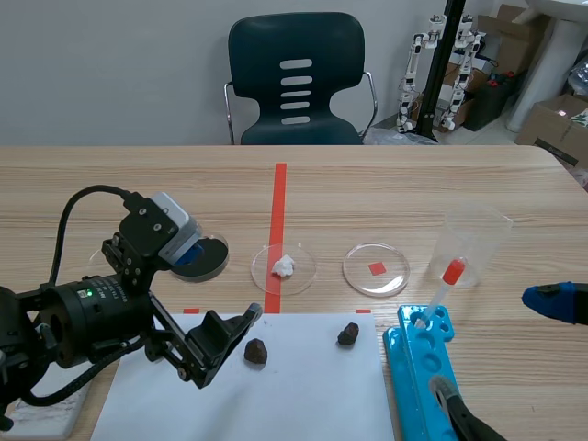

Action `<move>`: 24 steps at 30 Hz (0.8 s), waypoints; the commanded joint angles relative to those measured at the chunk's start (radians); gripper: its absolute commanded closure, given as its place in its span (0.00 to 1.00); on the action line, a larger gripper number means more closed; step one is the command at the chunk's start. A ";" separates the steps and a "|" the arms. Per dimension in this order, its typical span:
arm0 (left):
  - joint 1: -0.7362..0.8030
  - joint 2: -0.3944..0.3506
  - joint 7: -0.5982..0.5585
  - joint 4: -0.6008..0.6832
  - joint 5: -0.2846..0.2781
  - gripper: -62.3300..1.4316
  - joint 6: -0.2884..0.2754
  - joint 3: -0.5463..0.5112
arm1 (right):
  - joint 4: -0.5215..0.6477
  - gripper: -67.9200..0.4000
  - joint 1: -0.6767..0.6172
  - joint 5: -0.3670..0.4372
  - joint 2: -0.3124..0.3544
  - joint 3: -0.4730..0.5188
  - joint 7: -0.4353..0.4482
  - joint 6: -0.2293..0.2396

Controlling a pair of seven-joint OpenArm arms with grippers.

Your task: Put the middle mineral back

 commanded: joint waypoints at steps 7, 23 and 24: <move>-0.003 0.002 0.035 0.005 -0.005 0.00 0.002 0.003 | 0.005 0.05 0.008 0.011 0.000 0.006 0.011 0.001; -0.003 0.002 0.035 0.005 -0.006 0.00 0.002 0.003 | 0.005 0.05 0.008 0.011 0.000 0.006 0.011 0.001; -0.003 0.002 0.035 0.005 -0.006 0.00 0.002 0.003 | 0.005 0.05 0.008 0.011 0.000 0.006 0.011 0.001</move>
